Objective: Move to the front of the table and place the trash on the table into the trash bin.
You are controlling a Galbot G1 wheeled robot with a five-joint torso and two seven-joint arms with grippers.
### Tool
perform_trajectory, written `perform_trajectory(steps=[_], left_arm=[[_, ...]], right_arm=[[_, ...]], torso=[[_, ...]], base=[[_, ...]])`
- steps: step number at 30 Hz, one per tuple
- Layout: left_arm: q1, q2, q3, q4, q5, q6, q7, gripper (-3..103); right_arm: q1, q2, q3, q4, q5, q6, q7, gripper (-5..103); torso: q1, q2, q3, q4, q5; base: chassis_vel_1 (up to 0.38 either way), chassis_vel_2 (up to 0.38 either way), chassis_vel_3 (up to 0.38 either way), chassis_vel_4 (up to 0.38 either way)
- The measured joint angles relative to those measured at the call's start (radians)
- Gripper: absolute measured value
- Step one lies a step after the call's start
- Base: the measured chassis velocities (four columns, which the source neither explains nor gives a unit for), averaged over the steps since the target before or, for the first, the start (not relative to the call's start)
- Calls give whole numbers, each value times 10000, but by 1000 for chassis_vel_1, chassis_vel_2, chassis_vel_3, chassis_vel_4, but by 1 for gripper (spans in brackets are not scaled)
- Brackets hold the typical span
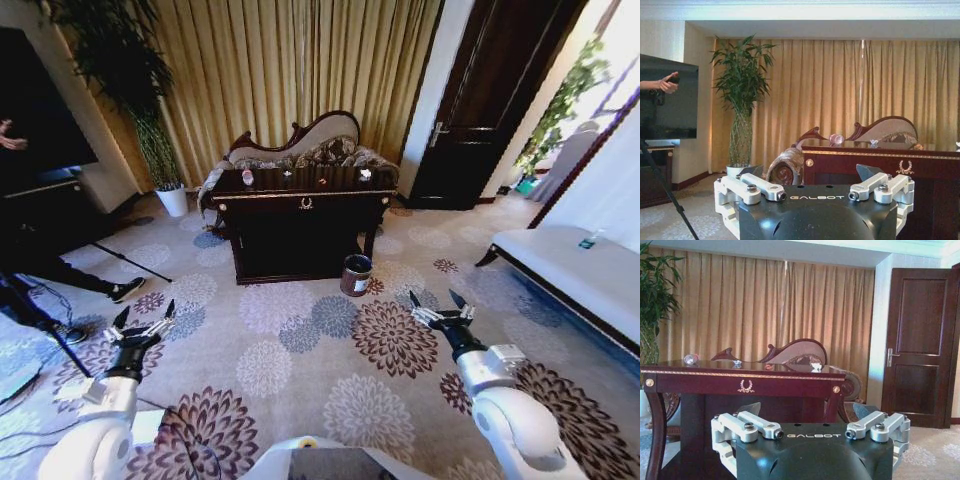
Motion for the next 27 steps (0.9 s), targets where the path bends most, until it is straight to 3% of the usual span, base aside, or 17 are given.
perform_trajectory(steps=[27], left_arm=[[-11, -7, 13, 236, 6, -308, 62, 100]], right_arm=[[41, 61, -117, -74, 44, 196, -31, 100]], torso=[[-2, 3, -2, 0, 0]], base=[[-22, 20, 16, -18]])
